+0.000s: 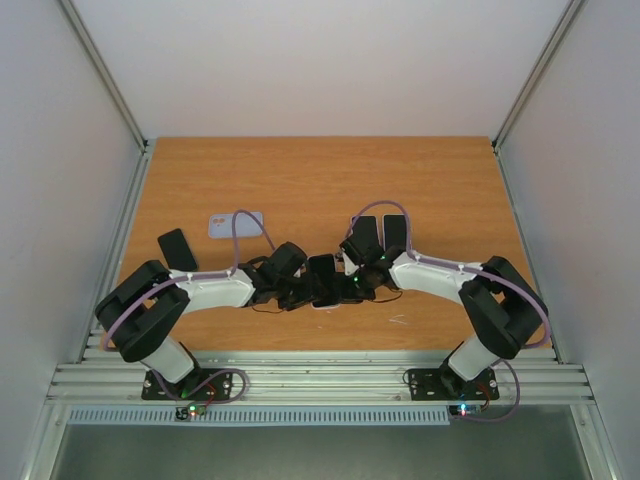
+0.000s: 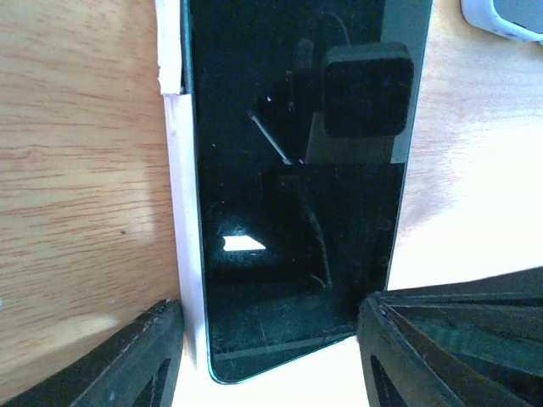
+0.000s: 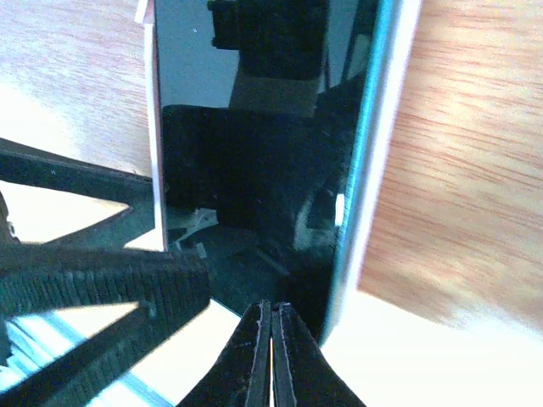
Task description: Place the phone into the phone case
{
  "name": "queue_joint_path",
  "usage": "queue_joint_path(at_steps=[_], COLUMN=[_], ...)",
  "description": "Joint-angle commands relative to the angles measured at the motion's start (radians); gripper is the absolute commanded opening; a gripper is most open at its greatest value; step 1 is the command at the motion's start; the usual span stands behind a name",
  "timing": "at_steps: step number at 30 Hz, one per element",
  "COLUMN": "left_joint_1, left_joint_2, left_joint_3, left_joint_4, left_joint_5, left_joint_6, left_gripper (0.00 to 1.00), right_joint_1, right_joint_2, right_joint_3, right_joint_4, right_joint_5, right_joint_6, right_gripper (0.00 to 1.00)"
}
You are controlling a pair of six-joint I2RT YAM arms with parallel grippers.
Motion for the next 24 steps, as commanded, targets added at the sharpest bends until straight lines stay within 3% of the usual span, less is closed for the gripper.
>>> queue_joint_path(at_steps=[1,6,24], left_joint_1=[-0.004,-0.004,-0.004], left_joint_2=[0.025,0.030,0.033], left_joint_3=[-0.026,-0.025,-0.029], left_joint_4=[0.008,0.003,0.005], left_joint_5=[-0.005,-0.005,-0.003], left_joint_6=[-0.014,-0.013,-0.009], left_gripper=[0.59,0.59,0.58], right_joint_1=[0.007,0.006,0.017], right_joint_2=[-0.092,-0.112,0.015], right_joint_3=[0.028,0.038,0.043], right_joint_4=[-0.138,-0.184,-0.087], right_joint_5=[0.138,0.229,0.097], right_joint_6=[-0.041,-0.051,-0.027], right_gripper=[0.05,0.08,0.06])
